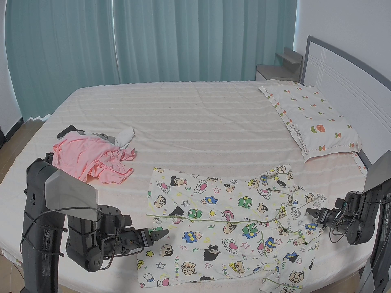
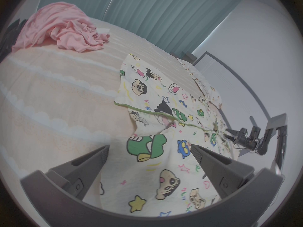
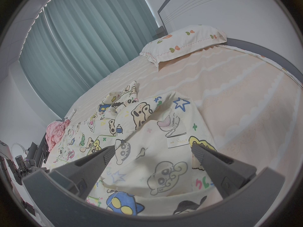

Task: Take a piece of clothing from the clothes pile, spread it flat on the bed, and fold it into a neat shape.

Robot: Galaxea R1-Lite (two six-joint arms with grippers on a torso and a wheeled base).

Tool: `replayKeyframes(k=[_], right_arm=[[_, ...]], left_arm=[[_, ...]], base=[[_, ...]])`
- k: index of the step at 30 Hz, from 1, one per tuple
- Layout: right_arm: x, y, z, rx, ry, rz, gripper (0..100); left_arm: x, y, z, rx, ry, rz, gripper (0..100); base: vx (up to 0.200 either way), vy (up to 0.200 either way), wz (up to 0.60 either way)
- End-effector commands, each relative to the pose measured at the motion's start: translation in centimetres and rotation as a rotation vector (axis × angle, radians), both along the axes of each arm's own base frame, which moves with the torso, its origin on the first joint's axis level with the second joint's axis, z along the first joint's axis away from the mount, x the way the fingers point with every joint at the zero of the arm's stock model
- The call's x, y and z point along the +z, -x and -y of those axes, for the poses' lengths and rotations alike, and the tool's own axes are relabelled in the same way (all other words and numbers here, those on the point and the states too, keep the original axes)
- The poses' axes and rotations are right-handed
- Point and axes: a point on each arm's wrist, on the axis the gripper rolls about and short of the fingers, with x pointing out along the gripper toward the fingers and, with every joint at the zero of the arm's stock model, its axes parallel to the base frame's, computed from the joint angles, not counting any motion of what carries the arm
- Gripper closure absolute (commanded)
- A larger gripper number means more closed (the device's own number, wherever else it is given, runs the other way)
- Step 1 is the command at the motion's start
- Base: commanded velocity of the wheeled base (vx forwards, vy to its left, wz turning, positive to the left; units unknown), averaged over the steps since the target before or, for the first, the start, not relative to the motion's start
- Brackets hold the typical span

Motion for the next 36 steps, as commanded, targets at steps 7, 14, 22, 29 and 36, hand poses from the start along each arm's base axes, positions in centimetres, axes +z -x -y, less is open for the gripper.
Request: replayKeyframes(k=[7,14,22,29,36], right_arm=[[0.1,-0.1,0.1,-0.002,0.003,0.015,0],[0.0,-0.1,0.1,-0.004,0.004,0.013,0],[0.0,-0.1,0.2,-0.006,0.004,0.013,0],[0.1,0.2,0.1,-0.006,0.002,0.006,0],[1.0,0.6,0.2,-0.014,0.005,0.018,0]], left_arm=[[1.9,-3.0,2.2,0.038,0.177,0.064,0],[4.1,-4.1,-0.4,0.192,0.283,0.071,0],[5.2,-4.4,-4.2,0.305,0.289,0.095,0],[3.8,-1.6,-4.6,0.273,0.183,0.024,0],[4.1,0.0,-4.1,0.266,0.186,-0.019,0]], base=[[0.000,0.000,0.00],[0.000,0.000,0.00],[0.000,0.000,0.00],[0.000,0.000,0.00],[0.000,0.000,0.00]])
